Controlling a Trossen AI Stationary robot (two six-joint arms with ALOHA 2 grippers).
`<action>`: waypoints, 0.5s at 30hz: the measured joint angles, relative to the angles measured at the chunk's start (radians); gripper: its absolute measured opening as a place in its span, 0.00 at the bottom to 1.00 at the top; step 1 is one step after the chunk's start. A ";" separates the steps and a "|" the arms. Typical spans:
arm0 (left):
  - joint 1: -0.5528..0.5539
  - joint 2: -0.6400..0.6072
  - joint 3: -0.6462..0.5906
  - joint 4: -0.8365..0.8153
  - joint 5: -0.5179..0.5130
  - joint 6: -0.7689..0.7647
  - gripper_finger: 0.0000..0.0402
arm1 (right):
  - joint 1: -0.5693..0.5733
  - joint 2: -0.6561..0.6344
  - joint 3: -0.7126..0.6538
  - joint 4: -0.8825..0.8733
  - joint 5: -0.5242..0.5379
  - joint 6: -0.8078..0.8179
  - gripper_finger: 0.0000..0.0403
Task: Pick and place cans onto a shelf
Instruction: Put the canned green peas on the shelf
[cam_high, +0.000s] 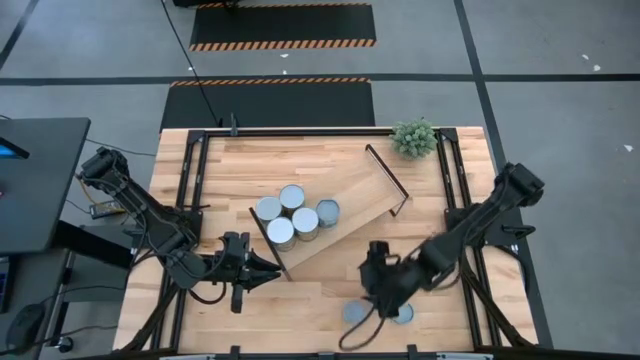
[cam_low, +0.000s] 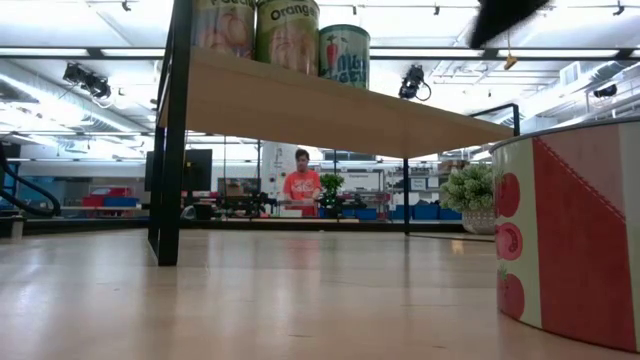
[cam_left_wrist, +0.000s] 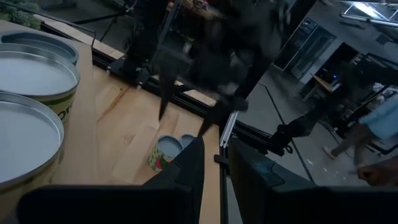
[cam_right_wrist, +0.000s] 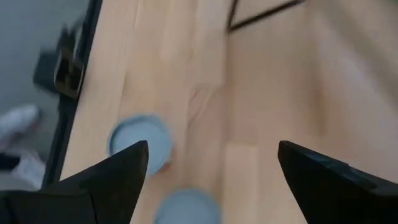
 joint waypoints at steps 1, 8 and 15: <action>0.000 0.000 0.000 0.000 0.000 0.000 0.19 | 0.009 0.024 0.000 -0.003 -0.013 0.001 0.91; 0.000 0.000 0.000 -0.001 0.000 0.000 0.19 | 0.019 0.135 -0.001 0.036 -0.170 0.033 0.95; 0.000 0.000 0.000 -0.002 0.000 0.000 0.19 | 0.035 0.166 0.000 0.032 -0.168 0.008 0.97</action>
